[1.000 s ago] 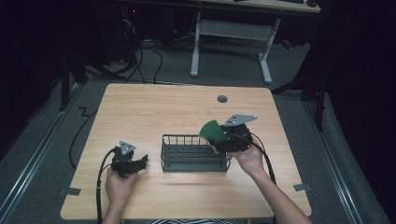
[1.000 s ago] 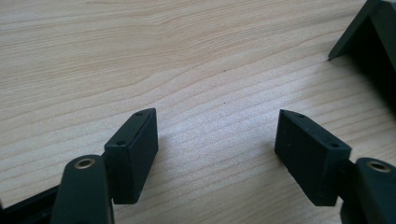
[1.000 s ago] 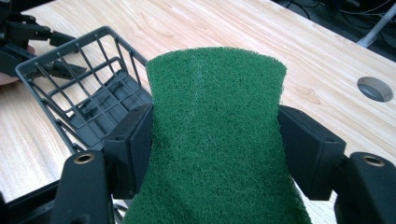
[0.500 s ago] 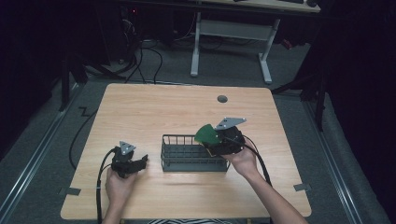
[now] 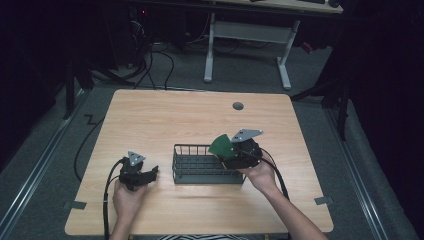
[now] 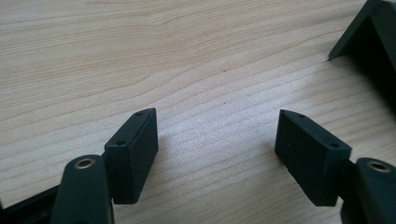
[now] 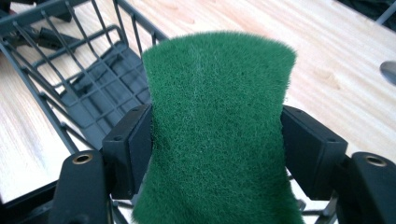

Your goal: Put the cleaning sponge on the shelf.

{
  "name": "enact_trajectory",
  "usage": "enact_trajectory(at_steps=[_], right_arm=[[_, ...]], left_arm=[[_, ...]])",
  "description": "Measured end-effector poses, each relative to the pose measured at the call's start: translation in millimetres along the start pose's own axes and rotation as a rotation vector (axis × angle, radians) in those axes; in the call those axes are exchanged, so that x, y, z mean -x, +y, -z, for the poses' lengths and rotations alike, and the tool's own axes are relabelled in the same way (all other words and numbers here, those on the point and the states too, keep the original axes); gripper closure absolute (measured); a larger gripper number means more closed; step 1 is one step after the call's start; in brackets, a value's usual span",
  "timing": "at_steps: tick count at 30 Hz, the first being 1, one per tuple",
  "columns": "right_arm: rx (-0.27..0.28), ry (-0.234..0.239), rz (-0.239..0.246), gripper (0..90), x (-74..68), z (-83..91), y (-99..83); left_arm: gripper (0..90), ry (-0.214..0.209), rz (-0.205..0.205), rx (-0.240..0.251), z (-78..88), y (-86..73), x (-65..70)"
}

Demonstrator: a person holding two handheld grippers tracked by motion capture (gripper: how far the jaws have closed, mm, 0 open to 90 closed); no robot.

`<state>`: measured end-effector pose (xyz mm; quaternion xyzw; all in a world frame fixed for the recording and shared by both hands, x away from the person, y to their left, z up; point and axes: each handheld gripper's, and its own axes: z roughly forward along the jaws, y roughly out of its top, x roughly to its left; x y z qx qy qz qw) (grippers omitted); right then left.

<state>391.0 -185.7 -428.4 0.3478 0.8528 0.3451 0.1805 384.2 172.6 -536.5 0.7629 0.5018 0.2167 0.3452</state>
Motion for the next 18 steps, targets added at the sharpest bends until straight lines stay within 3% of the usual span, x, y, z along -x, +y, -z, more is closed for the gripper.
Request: enact_trajectory(at_steps=[18], right_arm=[[-0.032,-0.014,0.024,30.7,-5.3,-0.2,-4.8]], left_arm=[[30.6,-0.003,0.001,-0.001,0.2,0.0,-0.2]])
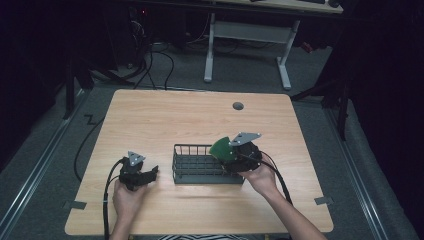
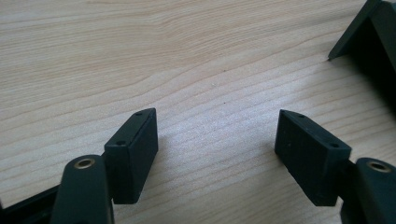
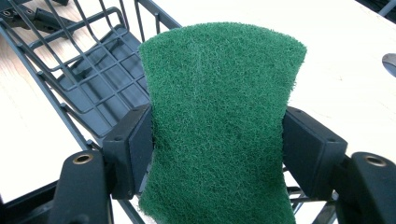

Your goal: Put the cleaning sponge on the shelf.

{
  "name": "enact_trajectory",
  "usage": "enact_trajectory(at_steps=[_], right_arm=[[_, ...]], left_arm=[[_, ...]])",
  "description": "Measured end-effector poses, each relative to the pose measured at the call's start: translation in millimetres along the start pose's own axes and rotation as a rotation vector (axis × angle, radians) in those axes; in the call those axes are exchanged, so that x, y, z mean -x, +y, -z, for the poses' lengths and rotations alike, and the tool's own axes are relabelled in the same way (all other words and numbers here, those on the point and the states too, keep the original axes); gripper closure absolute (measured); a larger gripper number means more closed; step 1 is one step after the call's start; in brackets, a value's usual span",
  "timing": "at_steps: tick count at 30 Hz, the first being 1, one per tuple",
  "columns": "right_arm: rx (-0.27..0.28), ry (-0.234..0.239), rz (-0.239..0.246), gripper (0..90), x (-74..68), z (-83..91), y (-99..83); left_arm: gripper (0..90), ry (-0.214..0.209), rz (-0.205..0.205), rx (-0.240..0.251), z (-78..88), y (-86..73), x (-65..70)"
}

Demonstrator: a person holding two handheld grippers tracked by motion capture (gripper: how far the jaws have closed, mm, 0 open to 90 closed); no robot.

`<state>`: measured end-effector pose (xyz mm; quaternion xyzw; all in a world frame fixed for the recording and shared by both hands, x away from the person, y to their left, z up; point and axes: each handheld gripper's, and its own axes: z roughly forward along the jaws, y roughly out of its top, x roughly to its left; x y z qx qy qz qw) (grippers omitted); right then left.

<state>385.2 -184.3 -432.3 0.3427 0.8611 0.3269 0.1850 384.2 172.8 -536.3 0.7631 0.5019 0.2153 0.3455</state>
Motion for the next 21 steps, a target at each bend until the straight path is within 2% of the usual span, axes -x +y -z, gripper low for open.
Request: enact_trajectory(at_steps=[11,21], right_arm=[[-0.004,0.040,-0.037,27.1,3.8,0.1,-8.3],[0.048,0.056,-0.060,22.5,7.3,7.0,-8.3]], left_arm=[[30.5,0.001,-0.001,0.000,-0.1,0.0,0.1],[30.6,0.001,-0.001,0.001,-0.1,0.0,0.1]])
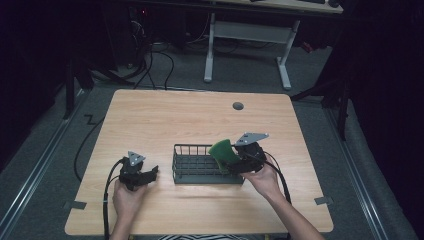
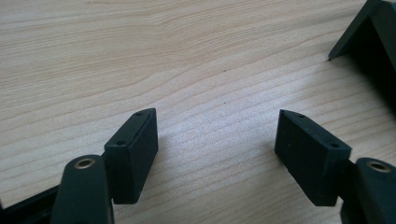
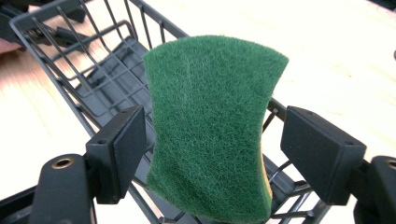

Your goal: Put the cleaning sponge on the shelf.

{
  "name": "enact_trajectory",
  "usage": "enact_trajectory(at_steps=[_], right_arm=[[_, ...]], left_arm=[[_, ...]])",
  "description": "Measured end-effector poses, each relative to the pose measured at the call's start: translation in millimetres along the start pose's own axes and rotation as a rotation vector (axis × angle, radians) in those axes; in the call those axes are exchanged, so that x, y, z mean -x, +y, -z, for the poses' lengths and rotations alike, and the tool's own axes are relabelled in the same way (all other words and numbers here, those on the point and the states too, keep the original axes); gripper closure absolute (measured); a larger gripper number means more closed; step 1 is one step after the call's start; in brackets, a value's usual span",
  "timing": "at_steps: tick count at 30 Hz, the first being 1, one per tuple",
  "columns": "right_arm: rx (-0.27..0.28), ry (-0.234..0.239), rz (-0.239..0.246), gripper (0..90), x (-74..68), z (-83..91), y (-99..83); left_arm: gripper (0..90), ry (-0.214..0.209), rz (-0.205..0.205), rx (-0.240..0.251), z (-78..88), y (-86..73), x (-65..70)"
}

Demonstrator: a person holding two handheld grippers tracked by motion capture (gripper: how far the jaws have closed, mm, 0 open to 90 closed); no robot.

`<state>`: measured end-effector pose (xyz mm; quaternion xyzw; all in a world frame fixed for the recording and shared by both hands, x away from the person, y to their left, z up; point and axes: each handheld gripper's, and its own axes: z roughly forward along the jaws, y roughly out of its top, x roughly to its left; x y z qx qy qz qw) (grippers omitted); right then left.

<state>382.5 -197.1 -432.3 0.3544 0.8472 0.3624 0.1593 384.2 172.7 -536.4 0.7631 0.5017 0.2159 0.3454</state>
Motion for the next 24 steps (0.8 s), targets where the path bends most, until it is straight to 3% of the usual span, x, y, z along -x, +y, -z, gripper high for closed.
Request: enact_trajectory(at_steps=[8,24], right_arm=[[0.069,-0.020,-0.024,26.9,6.1,17.3,-2.9],[0.177,-0.100,-0.178,36.3,47.5,66.5,-35.0]], left_arm=[[30.5,0.000,0.000,0.000,0.0,0.0,0.0],[30.6,-0.001,0.005,0.002,-0.1,0.1,-0.3]])
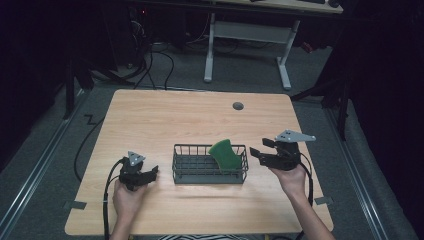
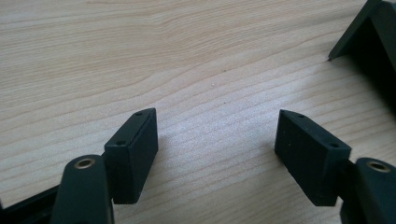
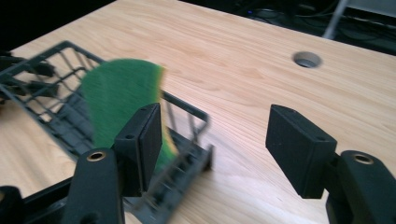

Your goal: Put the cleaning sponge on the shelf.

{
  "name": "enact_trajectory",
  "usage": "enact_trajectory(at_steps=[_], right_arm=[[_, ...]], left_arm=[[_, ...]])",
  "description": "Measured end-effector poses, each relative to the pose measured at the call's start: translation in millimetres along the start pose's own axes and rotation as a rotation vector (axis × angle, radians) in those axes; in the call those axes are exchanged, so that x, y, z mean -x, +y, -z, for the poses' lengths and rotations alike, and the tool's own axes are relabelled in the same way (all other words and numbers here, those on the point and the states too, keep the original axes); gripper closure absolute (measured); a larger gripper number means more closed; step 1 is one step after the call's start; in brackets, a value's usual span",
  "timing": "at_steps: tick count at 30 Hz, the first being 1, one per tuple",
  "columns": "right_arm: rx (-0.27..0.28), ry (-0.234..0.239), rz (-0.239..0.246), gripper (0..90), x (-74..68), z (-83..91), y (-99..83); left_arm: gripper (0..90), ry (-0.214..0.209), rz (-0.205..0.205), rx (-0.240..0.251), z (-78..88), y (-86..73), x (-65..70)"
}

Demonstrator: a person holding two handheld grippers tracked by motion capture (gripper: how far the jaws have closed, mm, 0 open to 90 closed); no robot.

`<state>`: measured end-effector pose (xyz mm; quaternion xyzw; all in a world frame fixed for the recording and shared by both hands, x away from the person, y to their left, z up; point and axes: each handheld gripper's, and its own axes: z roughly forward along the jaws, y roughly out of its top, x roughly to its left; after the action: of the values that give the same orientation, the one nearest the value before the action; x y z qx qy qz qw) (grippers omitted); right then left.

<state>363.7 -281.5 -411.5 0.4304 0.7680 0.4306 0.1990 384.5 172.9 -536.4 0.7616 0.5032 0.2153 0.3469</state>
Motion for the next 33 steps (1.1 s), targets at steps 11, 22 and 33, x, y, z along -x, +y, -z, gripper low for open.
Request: enact_trajectory(at_steps=[11,22,33], right_arm=[[0.029,-0.082,-0.096,37.8,34.6,24.3,-27.8],[0.031,-0.142,-0.159,38.2,55.1,35.9,-52.9],[0.001,-0.176,-0.210,38.3,67.9,31.5,-82.5]], left_arm=[[30.6,0.003,-0.001,-0.002,-0.2,0.3,0.2],[30.6,0.004,-0.001,-0.003,-0.1,0.3,0.2],[30.5,0.004,-0.001,-0.003,-0.2,0.3,0.2]])
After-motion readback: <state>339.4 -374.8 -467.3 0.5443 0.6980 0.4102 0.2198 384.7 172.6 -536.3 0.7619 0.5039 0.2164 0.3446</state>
